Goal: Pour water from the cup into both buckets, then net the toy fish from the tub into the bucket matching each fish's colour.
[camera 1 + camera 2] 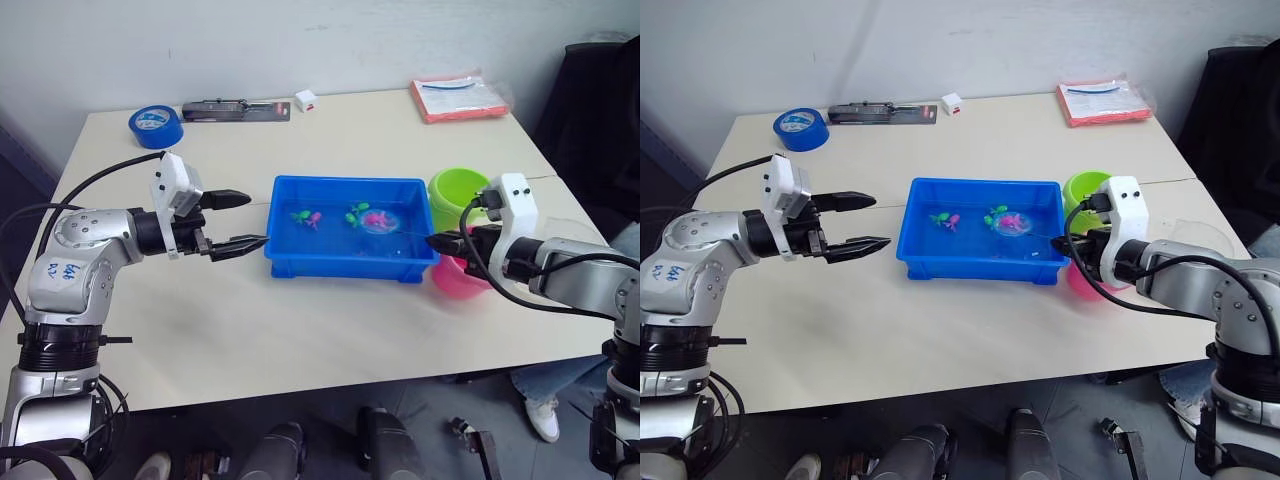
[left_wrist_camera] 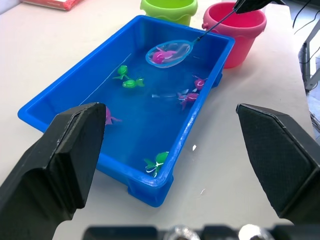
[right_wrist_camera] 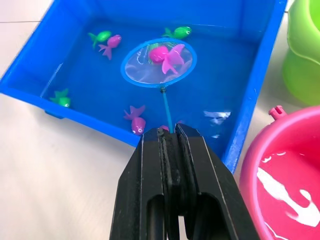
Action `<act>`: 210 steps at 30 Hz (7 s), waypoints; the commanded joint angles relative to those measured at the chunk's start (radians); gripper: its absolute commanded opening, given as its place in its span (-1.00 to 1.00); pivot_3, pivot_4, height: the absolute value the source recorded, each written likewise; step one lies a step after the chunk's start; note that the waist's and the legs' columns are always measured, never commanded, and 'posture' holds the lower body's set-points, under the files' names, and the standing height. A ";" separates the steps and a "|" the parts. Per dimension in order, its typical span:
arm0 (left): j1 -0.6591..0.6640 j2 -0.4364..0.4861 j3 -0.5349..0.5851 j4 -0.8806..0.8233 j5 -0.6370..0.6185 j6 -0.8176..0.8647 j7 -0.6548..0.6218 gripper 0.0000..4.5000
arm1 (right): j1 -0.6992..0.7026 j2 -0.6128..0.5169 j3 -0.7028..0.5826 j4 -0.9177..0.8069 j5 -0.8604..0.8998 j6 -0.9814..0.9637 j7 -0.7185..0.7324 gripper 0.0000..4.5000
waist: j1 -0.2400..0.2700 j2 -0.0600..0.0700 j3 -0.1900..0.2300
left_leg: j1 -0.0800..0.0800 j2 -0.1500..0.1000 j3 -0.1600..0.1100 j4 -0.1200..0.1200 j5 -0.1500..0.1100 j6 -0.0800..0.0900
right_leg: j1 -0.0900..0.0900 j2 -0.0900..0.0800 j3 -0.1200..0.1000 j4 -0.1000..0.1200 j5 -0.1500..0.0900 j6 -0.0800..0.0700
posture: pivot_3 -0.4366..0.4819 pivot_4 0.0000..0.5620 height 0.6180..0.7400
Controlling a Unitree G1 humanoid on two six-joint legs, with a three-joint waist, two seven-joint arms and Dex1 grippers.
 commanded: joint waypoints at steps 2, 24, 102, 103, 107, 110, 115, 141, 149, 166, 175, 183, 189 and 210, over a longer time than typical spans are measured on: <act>-0.030 -0.007 -0.002 -0.008 -0.007 -0.017 -0.015 1.00 | 0.019 -0.030 -0.070 -0.081 0.034 -0.039 0.040 -0.65 | 0.000 0.000 0.000 | 0.000 0.000 0.000 0.000 0.000 0.000 | 0.000 0.000 0.000 0.000 0.000 0.000 | -0.05 -0.47 1.00; -0.150 -0.086 -0.085 0.141 0.024 -0.070 -0.096 1.00 | 0.535 -0.238 -0.578 -0.339 -0.061 -0.173 0.257 -0.65 | 0.024 0.000 0.000 | 0.001 0.000 0.003 0.001 0.000 0.001 | 0.000 0.001 0.001 0.000 0.001 0.001 | -0.05 -0.47 1.00; -0.148 -0.166 -0.105 0.182 0.059 -0.114 -0.121 1.00 | 1.045 -0.078 -0.545 -0.102 -2.066 -1.954 0.345 -0.65 | 0.023 0.000 0.000 | 0.012 0.001 0.015 -0.001 -0.002 0.001 | 0.003 0.010 0.014 0.000 0.001 0.002 | -0.05 -0.47 1.00; -0.148 -0.167 -0.105 0.182 0.059 -0.115 -0.121 1.00 | 1.044 -0.078 -0.545 -0.101 -2.067 -1.956 0.341 -0.65 | 0.023 0.000 0.000 | 0.012 0.001 0.015 -0.001 -0.002 0.001 | 0.003 0.010 0.014 0.000 0.001 0.002 | -0.05 -0.47 1.00; -0.146 -0.167 -0.102 0.180 0.059 -0.112 -0.120 1.00 | 1.035 -0.074 -0.532 -0.102 -2.037 -1.937 0.355 -0.65 | 0.023 0.000 0.000 | 0.012 0.001 0.015 -0.001 -0.002 0.001 | 0.003 0.011 0.015 0.000 0.001 0.002 | -0.05 -0.47 1.00; -0.141 -0.165 -0.099 0.178 0.059 -0.110 -0.119 1.00 | 0.997 -0.090 -0.513 -0.117 -1.960 -1.893 0.403 -0.65 | 0.022 0.000 0.000 | 0.012 0.002 0.016 -0.001 -0.002 0.000 | 0.004 0.012 0.017 0.000 0.001 0.002 | -0.05 -0.47 1.00; -0.124 -0.148 -0.088 0.159 0.053 -0.089 -0.114 1.00 | 0.884 -0.138 -0.426 -0.155 -1.743 -1.716 0.576 -0.65 | 0.019 0.000 0.000 | 0.013 0.004 0.018 -0.001 -0.002 0.000 | 0.004 0.015 0.024 0.000 0.001 0.002 | -0.05 -0.47 1.00; 0.061 -0.038 0.013 -0.089 -0.018 0.053 -0.007 1.00 | -0.210 0.082 -0.052 -0.078 -0.723 0.300 0.695 -0.65 | 0.024 -0.001 0.000 | 0.009 0.011 0.016 0.000 -0.005 -0.001 | 0.002 0.014 0.022 -0.002 0.005 -0.004 | -0.05 -0.47 1.00; 0.069 -0.037 0.014 -0.104 -0.023 0.055 0.007 1.00 | -0.272 0.117 -0.073 0.160 -0.385 0.300 0.326 -0.65 | 0.018 0.000 0.000 | 0.009 0.011 0.017 -0.001 -0.005 -0.002 | 0.001 0.014 0.023 -0.001 0.005 -0.004 | -0.05 -0.47 1.00; 0.081 -0.027 0.015 -0.125 -0.038 0.065 0.021 1.00 | -0.246 0.041 0.031 0.420 0.373 0.232 -0.446 -0.65 | 0.018 0.000 0.000 | 0.009 0.011 0.018 -0.001 -0.005 -0.002 | 0.001 0.014 0.023 -0.001 0.005 -0.004 | -0.05 -0.47 1.00; 0.086 -0.028 0.018 -0.134 -0.039 0.063 0.036 1.00 | -0.243 -0.042 0.252 0.417 0.646 -0.039 -0.757 -0.65 | 0.014 0.000 0.000 | 0.009 0.012 0.018 -0.001 -0.005 -0.002 | 0.001 0.014 0.023 -0.003 0.005 -0.004 | -0.05 -0.47 1.00; 0.083 -0.017 0.024 -0.137 -0.040 0.066 0.039 1.00 | -0.250 0.018 0.298 0.394 0.544 -0.165 -0.835 -0.65 | 0.012 0.000 0.000 | 0.009 0.012 0.018 -0.001 -0.005 -0.002 | 0.001 0.015 0.023 -0.004 0.005 -0.004 | -0.05 -0.47 1.00; 0.079 -0.005 0.028 -0.137 -0.042 0.069 0.036 1.00 | -0.251 0.060 0.281 0.359 0.388 -0.200 -0.753 -0.65 | 0.011 0.000 0.000 | 0.009 0.012 0.018 -0.001 -0.005 -0.002 | 0.001 0.015 0.023 -0.004 0.005 -0.004 | -0.05 -0.47 1.00; 0.019 -0.019 0.008 -0.044 -0.020 0.012 -0.001 1.00 | -0.096 -0.026 0.155 0.024 0.217 -0.172 -0.413 -0.65 | 0.016 0.000 0.000 | 0.009 0.012 0.018 -0.003 -0.006 -0.001 | 0.001 0.015 0.023 -0.005 0.005 -0.004 | -0.05 -0.47 1.00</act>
